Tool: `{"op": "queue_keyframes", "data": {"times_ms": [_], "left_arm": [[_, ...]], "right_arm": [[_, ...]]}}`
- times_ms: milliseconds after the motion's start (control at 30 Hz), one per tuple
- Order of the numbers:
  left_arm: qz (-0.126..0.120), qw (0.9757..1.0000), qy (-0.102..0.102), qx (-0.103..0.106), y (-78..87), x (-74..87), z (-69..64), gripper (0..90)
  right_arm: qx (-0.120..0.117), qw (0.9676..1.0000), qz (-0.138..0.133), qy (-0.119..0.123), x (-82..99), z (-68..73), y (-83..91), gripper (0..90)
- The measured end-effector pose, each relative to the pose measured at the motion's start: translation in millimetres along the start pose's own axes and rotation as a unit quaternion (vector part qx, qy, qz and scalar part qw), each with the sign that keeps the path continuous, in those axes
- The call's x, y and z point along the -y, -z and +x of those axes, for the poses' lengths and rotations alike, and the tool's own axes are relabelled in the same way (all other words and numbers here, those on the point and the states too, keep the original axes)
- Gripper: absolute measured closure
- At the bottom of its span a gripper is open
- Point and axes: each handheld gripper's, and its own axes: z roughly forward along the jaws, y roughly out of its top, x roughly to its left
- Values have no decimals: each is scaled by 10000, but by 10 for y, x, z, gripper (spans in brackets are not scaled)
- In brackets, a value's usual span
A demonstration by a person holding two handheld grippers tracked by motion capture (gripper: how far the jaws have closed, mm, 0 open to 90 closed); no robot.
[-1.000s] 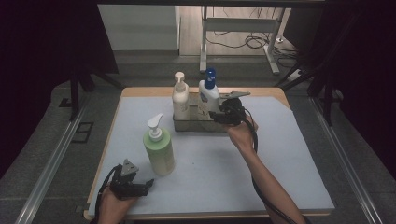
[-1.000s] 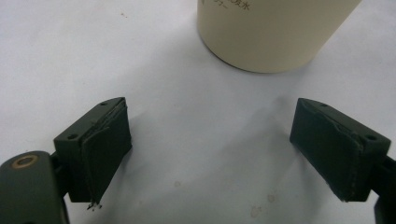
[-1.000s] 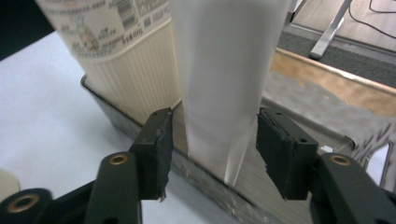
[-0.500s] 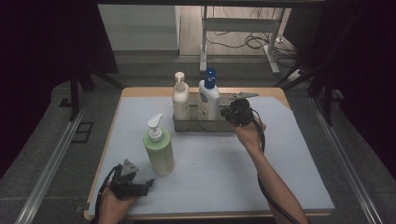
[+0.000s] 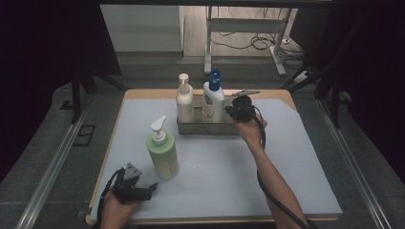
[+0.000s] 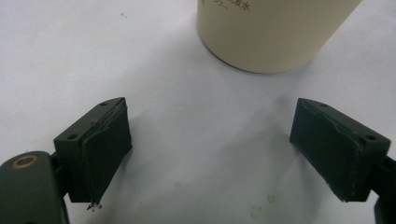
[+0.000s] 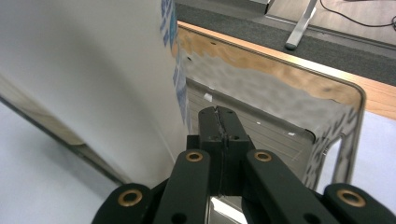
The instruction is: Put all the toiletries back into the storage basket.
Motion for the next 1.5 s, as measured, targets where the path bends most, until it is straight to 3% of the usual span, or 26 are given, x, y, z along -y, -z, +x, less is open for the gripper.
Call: {"op": "queue_keyframes", "data": {"times_ms": [267, 400, 600, 1500], "left_arm": [[-1, 10000, 0, 1, 0, 0, 0, 120], [-3, 10000, 3, 0, 0, 0, -1, 120], [-3, 10000, 1, -1, 0, 0, -1, 120], [-6, 10000, 3, 0, -2, -1, -1, 120]], "right_arm": [[-79, 9998, 157, -48, 38, 20, -188, 893], [-8, 9997, 227, -69, 38, 52, -253, 893], [-89, 9995, 261, -152, 28, 43, -284, 893], [-142, 9992, 381, -53, 28, 161, -407, 892]]}}
